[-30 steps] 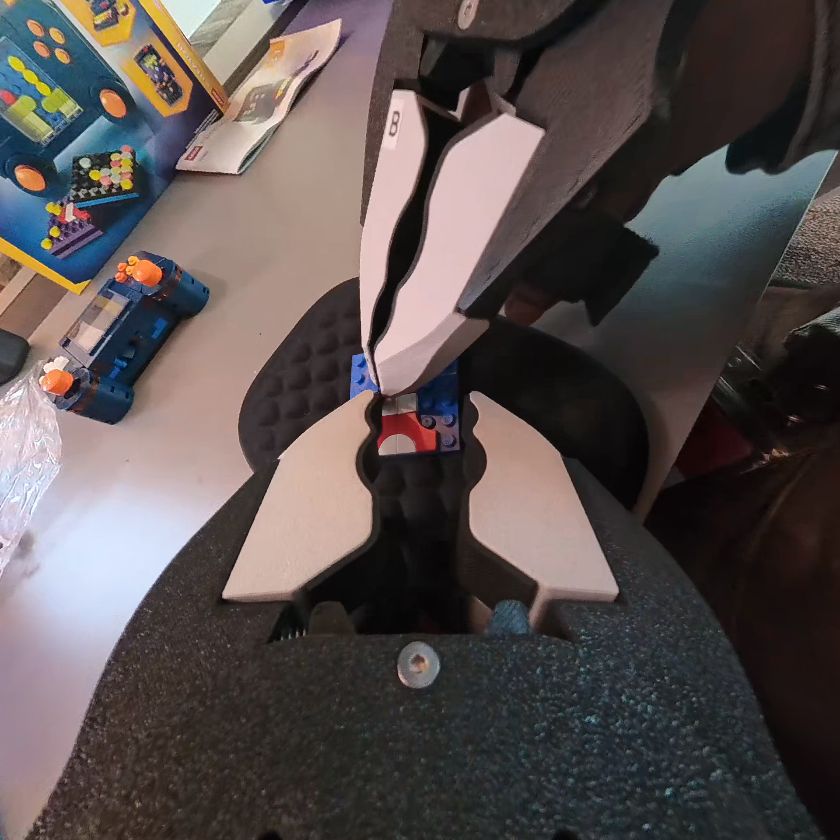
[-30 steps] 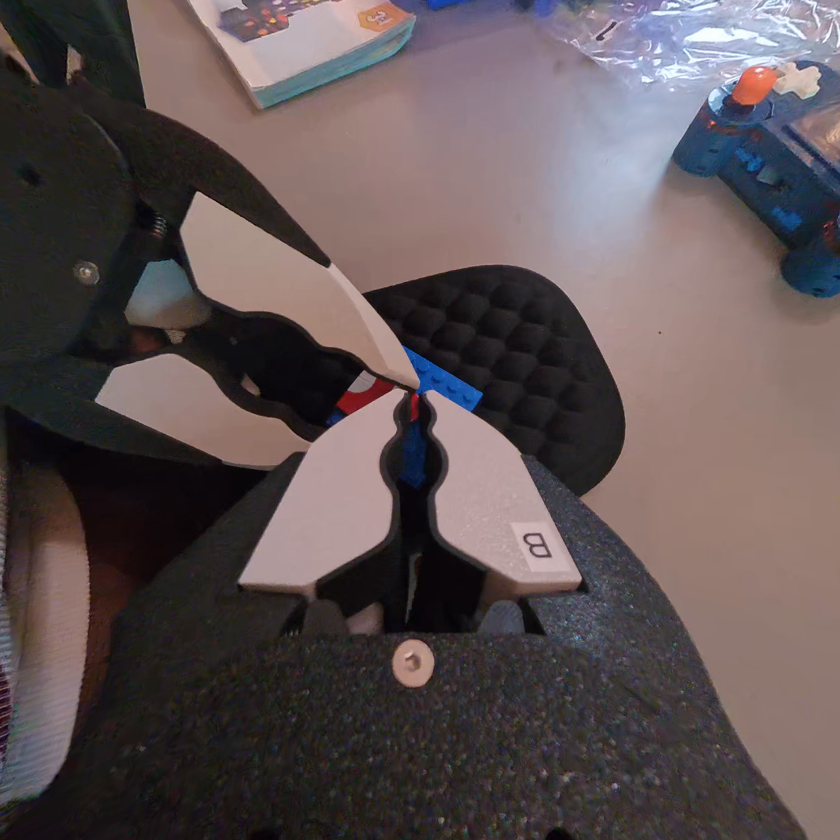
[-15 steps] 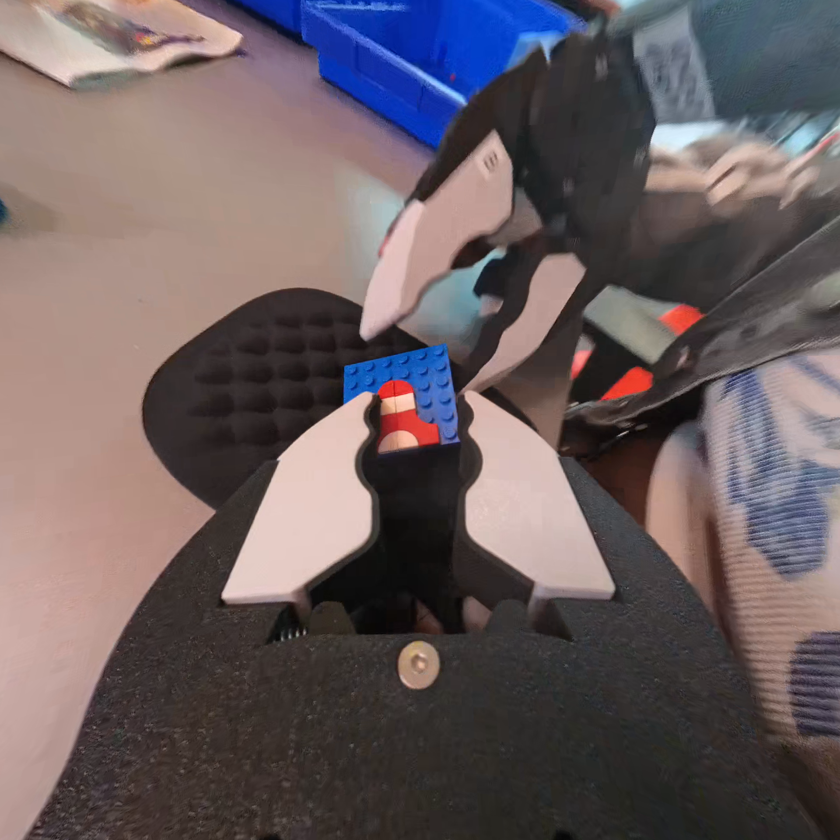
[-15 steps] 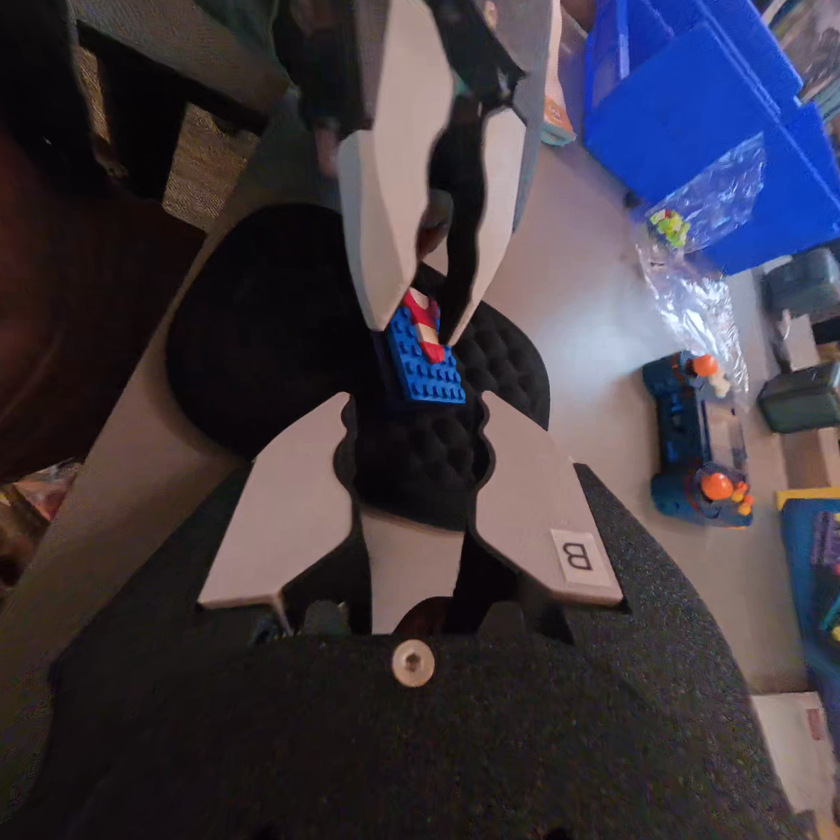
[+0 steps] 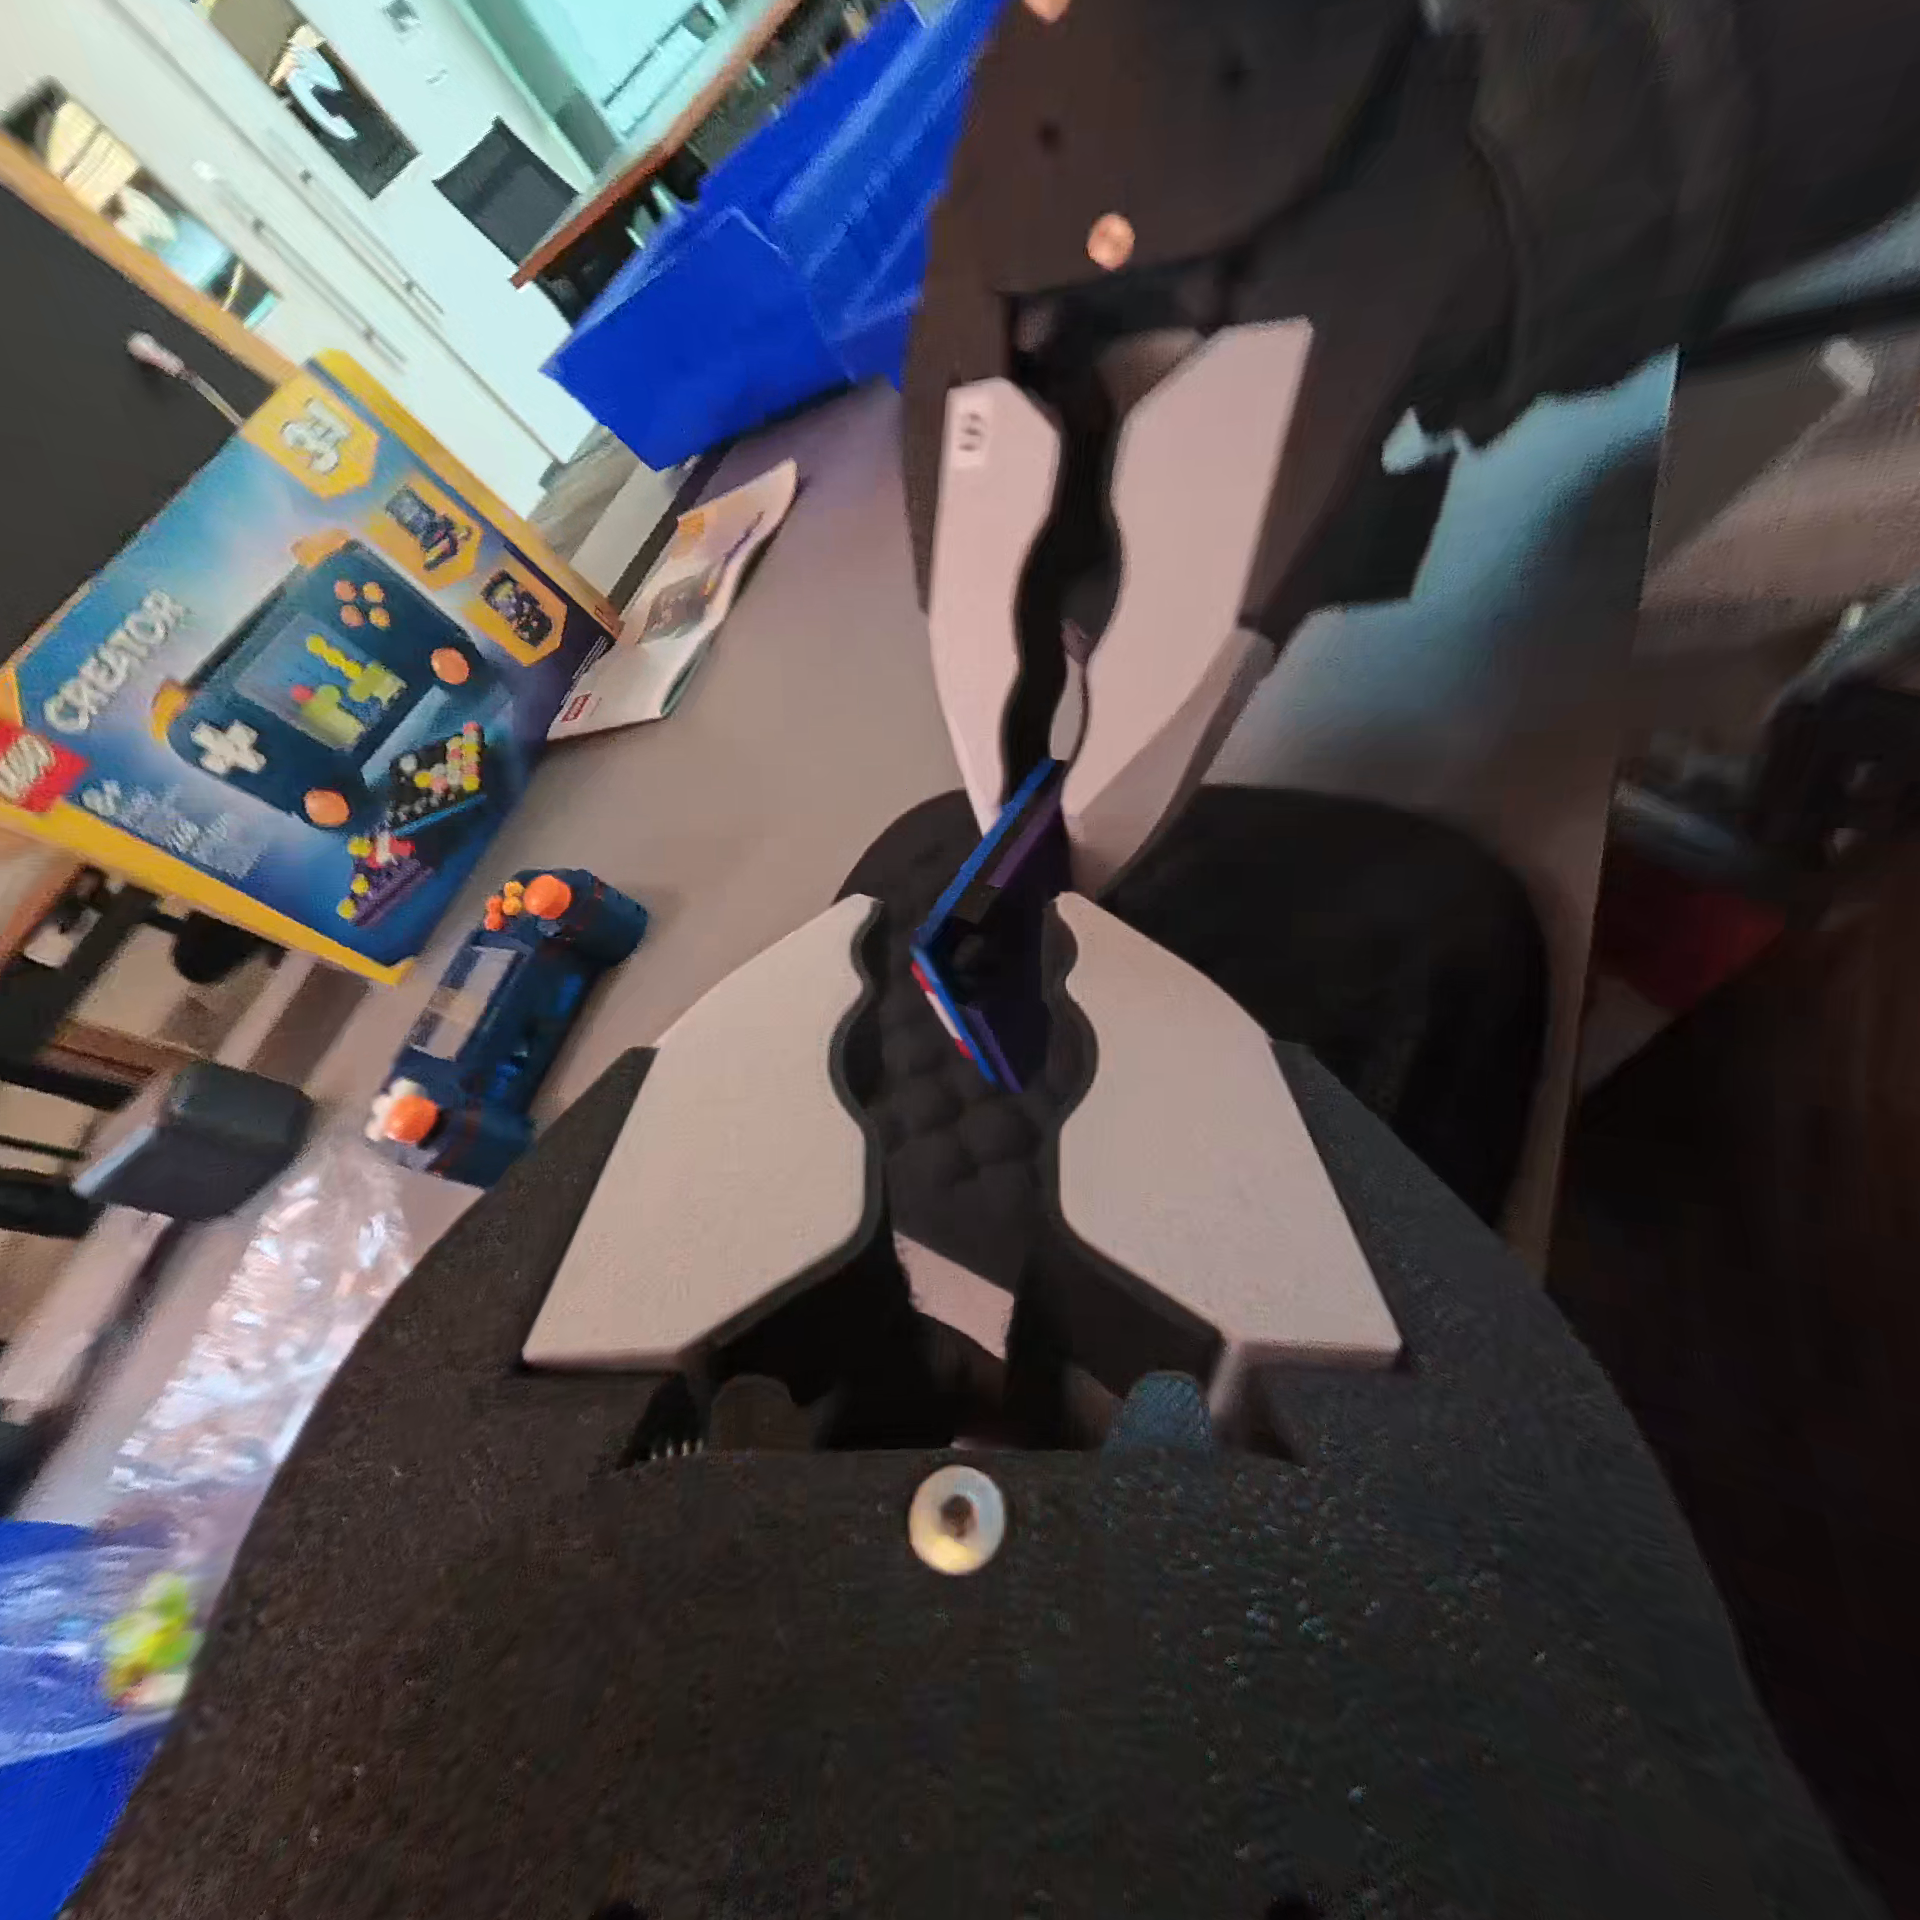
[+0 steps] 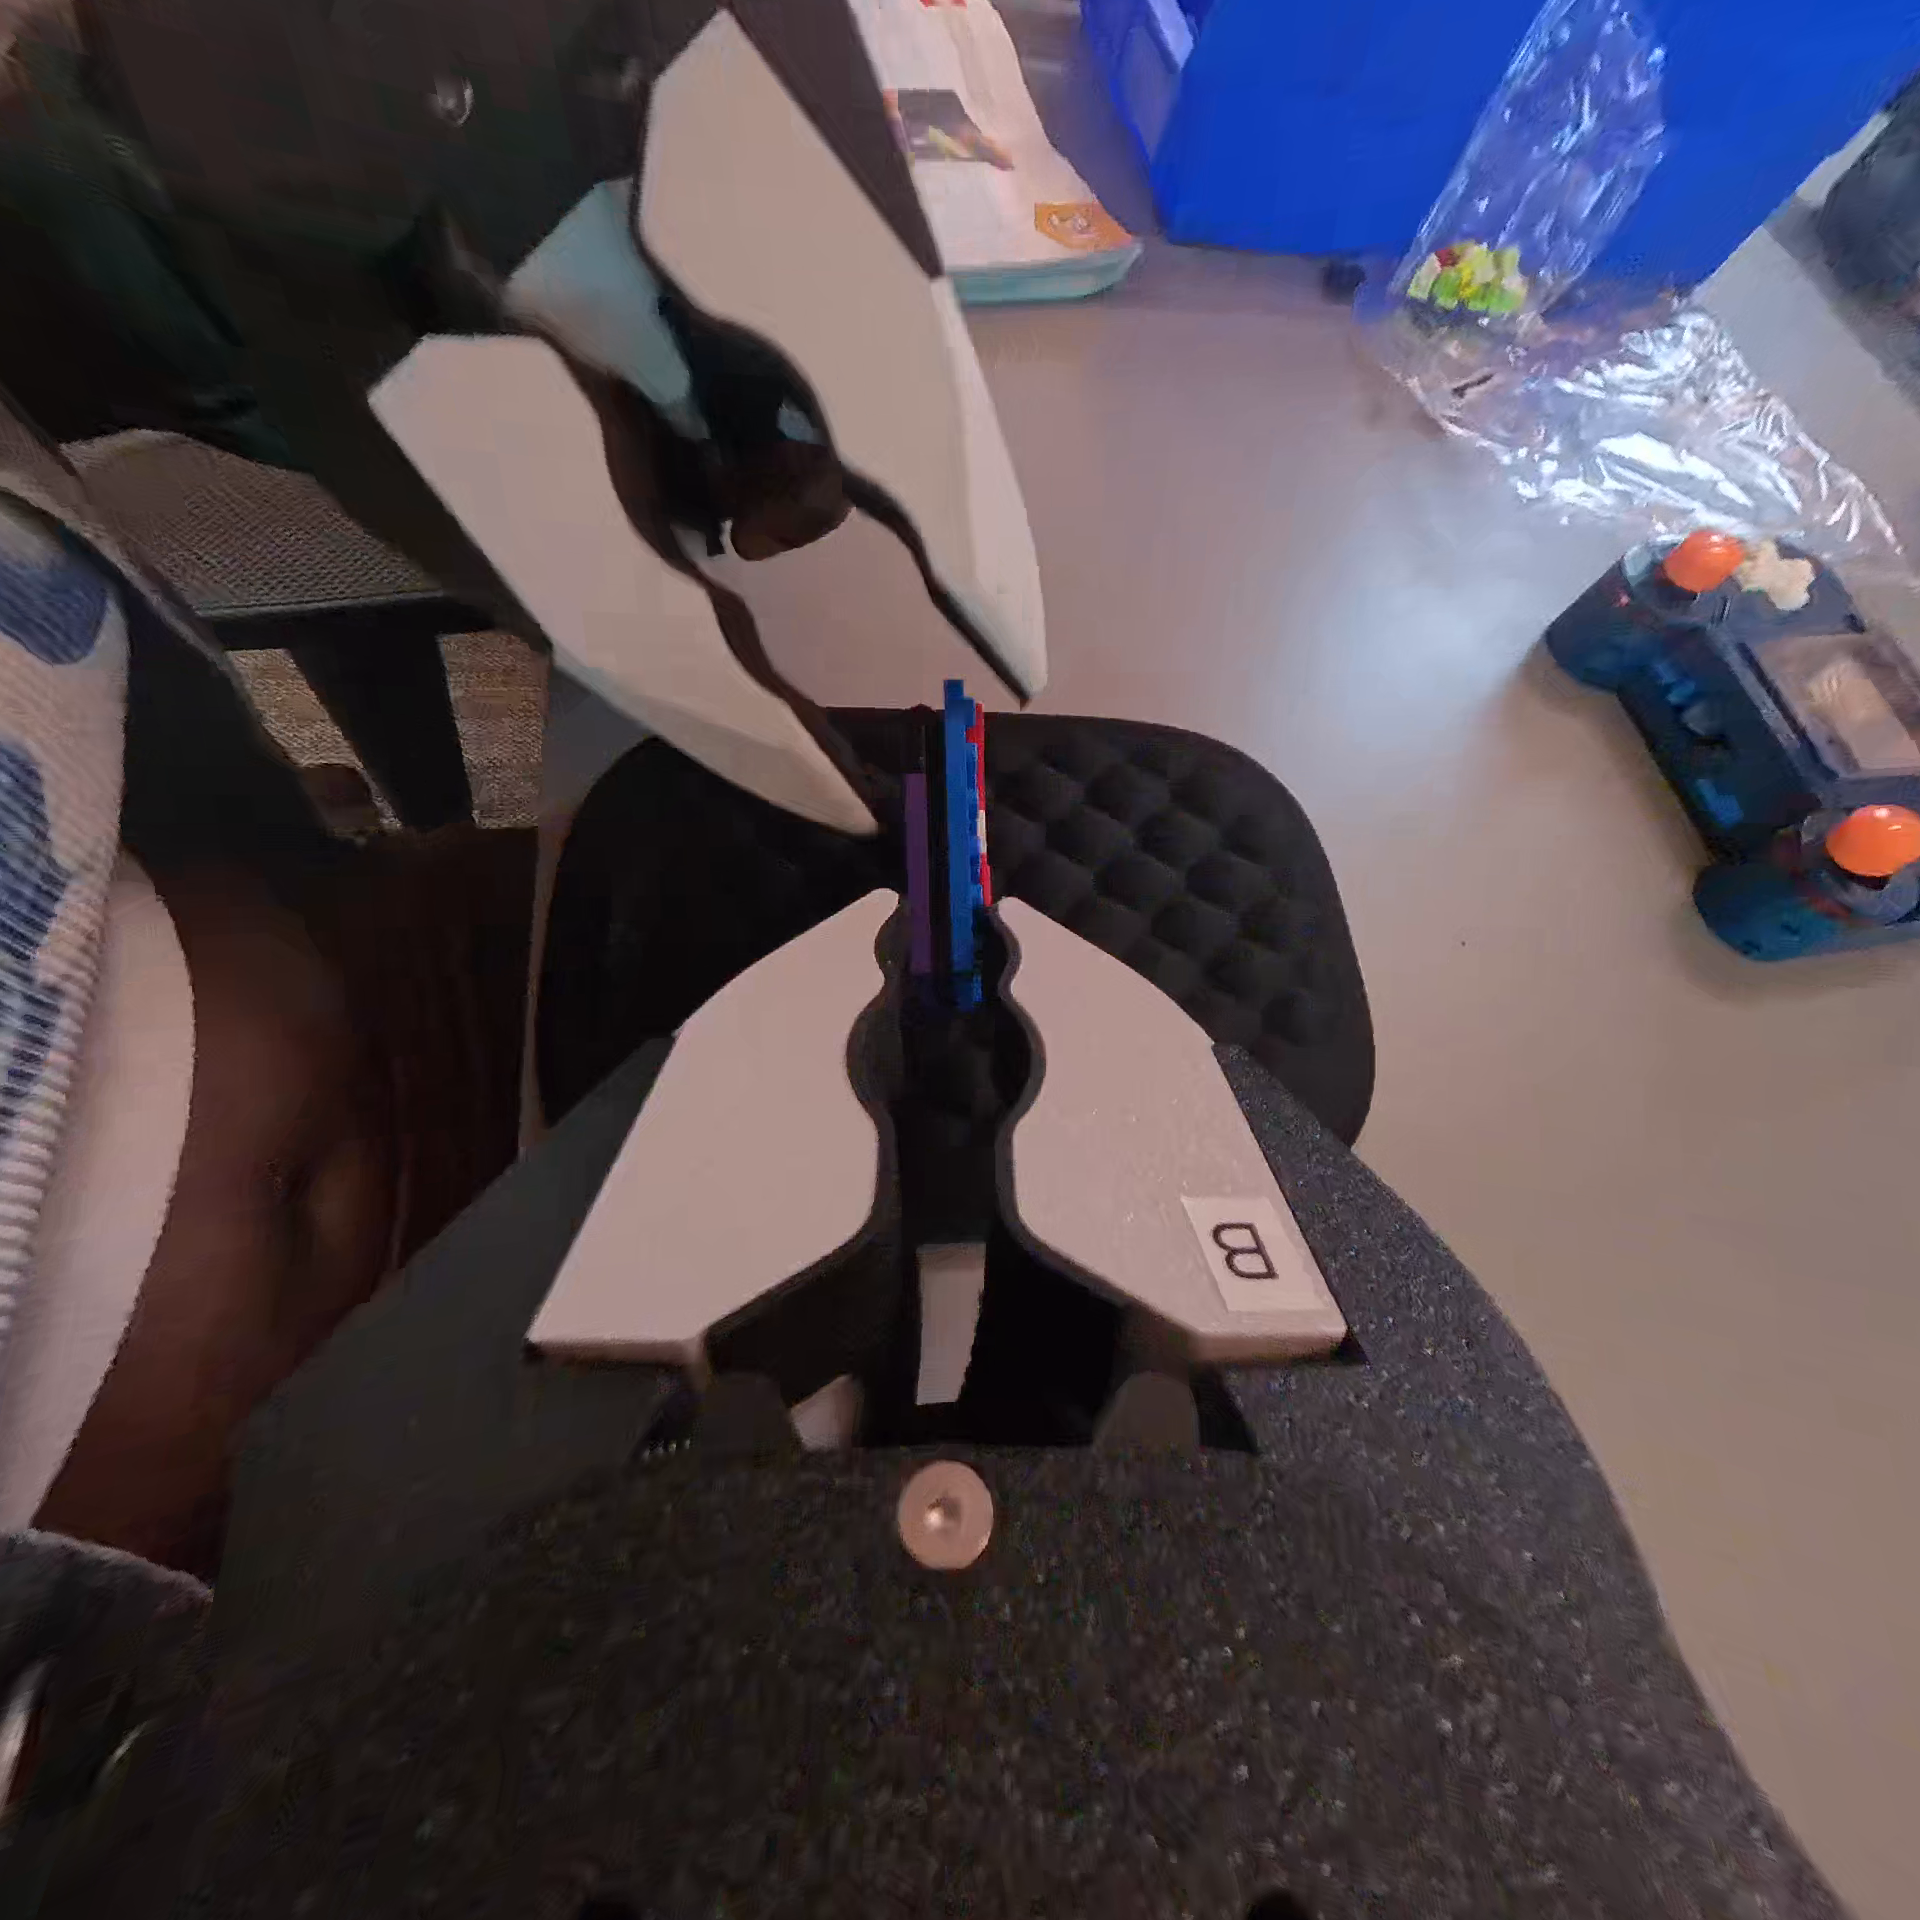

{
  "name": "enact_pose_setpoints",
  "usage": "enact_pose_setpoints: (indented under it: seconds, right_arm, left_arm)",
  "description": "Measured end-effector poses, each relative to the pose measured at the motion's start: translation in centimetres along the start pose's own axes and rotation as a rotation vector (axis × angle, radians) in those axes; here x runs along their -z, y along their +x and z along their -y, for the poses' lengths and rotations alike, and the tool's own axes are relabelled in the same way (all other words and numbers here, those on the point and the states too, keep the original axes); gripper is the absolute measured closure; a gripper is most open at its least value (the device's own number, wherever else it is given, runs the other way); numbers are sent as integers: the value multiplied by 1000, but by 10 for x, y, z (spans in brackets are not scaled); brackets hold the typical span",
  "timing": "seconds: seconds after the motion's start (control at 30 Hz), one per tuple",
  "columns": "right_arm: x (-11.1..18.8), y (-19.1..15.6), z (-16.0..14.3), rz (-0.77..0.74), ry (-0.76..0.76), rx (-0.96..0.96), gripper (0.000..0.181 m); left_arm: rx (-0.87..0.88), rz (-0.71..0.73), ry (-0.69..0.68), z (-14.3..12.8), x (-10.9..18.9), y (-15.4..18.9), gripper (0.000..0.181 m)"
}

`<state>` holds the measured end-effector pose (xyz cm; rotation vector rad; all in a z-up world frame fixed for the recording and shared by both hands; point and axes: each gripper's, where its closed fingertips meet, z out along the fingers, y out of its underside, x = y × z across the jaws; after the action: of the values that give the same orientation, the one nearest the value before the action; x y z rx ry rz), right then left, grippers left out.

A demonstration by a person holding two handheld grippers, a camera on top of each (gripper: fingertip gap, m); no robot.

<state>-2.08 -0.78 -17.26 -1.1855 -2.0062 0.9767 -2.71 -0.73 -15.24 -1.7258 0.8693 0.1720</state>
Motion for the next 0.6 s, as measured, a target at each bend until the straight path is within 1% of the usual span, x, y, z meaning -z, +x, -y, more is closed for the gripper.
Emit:
enact_pose_setpoints:
  seconds: [0.03,0.1,0.2,0.27,0.3,0.37,0.43,0.47,0.53,0.6]
  right_arm:
    - [-1,-2,0,9,-13,-12,168]
    - [-3,-2,-2,6,-47,-19,168]
    - [-4,-3,-1,16,-76,-40,168]
    - [-5,-5,1,27,-114,-58,168]
    - [-5,-5,0,31,-155,-73,168]
    - [-5,-5,1,34,-206,-104,168]
    - [-7,-6,2,41,-239,-115,168]
    - [-8,-7,3,40,-247,-112,168]
    - [-10,-4,1,39,-249,-101,168]
    - [-8,-7,3,116,-187,-118,167]
  left_arm:
    - [-48,-5,-28,-2,-2,2,157]
    - [-92,-11,-58,-6,-2,3,158]
    - [-63,-57,-66,-8,1,3,160]
    - [-64,-58,-76,-7,4,0,156]
    - [-73,-48,-77,-5,6,-3,152]
    - [-106,-86,-95,-3,8,1,152]
    - [-153,-123,-141,-7,5,7,157]
    - [-175,-123,-172,-12,3,7,161]
    - [-194,-123,-179,-14,1,6,162]
    - [-181,-150,-165,-14,3,8,163]
